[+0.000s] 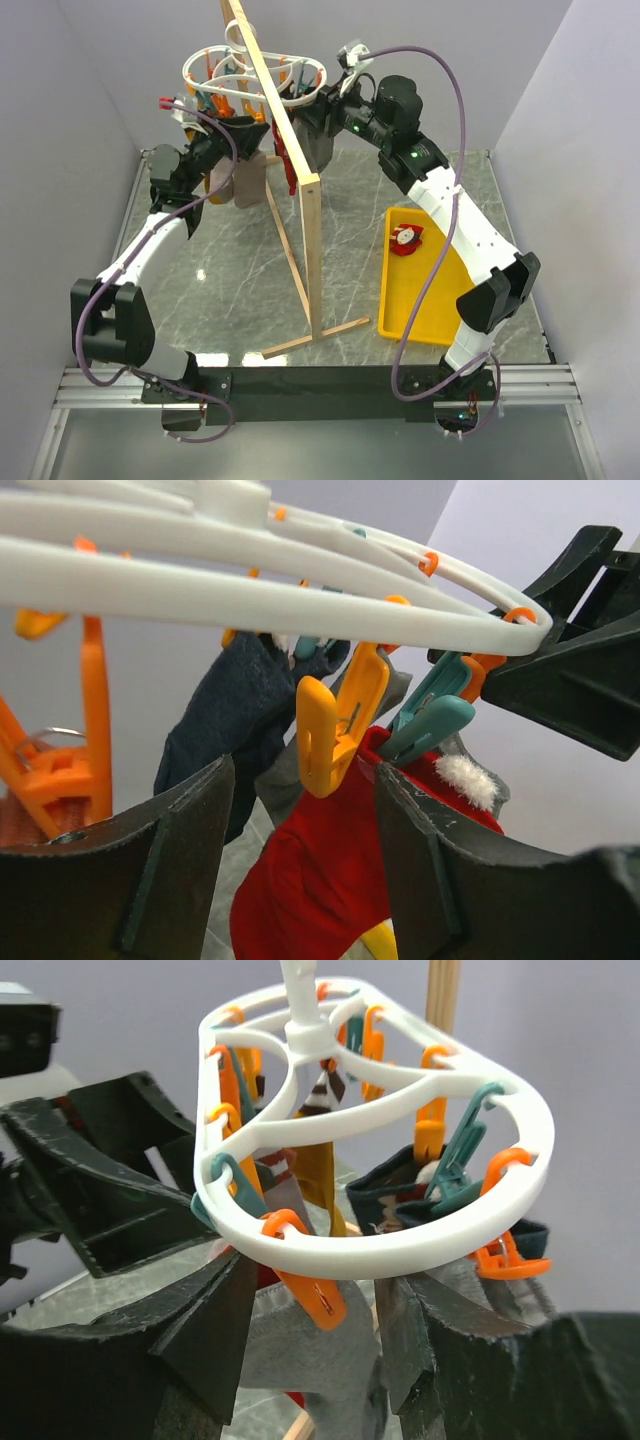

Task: Clip the socks to the hanger
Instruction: Open the clamp at the hanger.

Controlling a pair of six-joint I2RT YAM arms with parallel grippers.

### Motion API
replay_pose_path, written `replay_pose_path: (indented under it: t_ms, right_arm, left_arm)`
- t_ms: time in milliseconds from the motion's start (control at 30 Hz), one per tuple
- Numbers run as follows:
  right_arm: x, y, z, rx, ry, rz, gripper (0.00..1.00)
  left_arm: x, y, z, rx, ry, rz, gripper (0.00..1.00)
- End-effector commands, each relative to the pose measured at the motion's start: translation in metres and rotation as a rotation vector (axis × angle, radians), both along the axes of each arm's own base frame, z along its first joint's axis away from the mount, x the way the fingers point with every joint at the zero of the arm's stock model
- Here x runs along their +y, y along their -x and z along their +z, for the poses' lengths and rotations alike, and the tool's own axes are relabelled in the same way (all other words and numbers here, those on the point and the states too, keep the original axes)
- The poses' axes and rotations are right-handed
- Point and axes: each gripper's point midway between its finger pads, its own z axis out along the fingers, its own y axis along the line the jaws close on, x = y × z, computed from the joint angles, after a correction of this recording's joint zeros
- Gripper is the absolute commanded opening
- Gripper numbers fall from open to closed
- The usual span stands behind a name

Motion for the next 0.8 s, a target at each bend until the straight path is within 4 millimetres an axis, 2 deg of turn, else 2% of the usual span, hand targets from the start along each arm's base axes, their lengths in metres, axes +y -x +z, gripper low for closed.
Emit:
replay_pose_path:
  t_ms: [0,333,500,533,567,767]
  right_arm:
    - [0.002,0.003,0.016,-0.032,-0.027,0.028,0.56]
    - [-0.002,0.002,0.017,-0.030,-0.031,0.031,0.56]
    - [-0.004,0.000,0.019,-0.029,-0.039,0.036,0.56]
    - [-0.005,0.000,0.020,-0.032,-0.041,0.036,0.56]
    - [-0.004,0.001,0.021,-0.033,-0.042,0.039,0.56]
    - [-0.008,-0.003,0.026,-0.027,-0.057,0.030,0.55]
  left_arm:
    - [-0.007,0.008,0.027,-0.098,0.003,-0.059,0.63]
    - [-0.008,0.001,0.032,-0.126,0.024,-0.062,0.57]
    - [-0.010,0.001,0.036,-0.152,0.027,-0.078,0.49]
    - [-0.010,0.001,0.036,-0.157,0.029,-0.077,0.47]
    - [-0.011,0.001,0.036,-0.159,0.030,-0.079,0.40]
    - [-0.010,0.004,0.040,-0.151,0.035,-0.063,0.27]
